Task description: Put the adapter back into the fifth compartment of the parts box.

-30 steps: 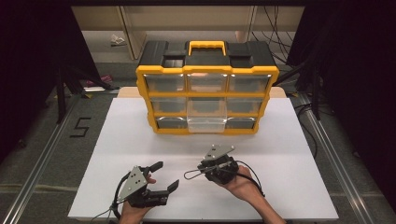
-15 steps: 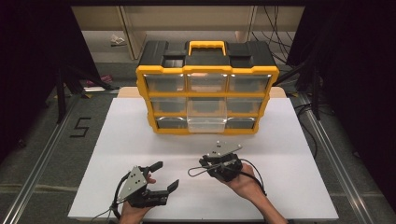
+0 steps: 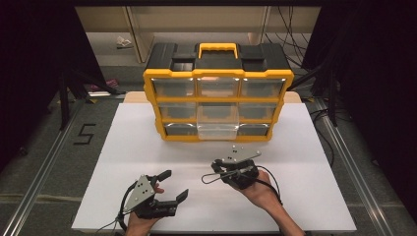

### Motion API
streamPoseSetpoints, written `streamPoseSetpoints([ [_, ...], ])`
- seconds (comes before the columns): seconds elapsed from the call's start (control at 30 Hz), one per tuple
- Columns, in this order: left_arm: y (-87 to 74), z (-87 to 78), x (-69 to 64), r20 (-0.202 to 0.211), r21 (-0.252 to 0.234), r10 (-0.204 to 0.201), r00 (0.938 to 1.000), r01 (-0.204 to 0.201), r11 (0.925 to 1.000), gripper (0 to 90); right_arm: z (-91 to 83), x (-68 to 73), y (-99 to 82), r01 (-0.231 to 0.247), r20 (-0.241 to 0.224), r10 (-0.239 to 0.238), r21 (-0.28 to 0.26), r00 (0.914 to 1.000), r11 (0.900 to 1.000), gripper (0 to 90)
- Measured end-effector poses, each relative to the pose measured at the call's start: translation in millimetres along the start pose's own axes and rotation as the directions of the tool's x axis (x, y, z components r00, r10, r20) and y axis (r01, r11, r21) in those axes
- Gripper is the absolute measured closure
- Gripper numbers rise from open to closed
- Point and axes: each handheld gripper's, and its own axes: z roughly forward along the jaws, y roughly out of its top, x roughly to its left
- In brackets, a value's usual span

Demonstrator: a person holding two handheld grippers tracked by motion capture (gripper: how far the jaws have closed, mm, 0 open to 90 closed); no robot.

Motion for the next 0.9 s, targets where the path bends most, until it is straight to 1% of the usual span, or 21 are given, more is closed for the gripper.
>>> streamPoseSetpoints([
  [0.9, 0.1, -0.4, -0.3, -0.001, -0.003, 0.004, 1.0000, -0.004, 1.0000, 16.8, -20.1, -8.2, 9.2, -0.008, 0.031, 0.010, -0.075, 0.9995, 0.9972, 76.4],
])
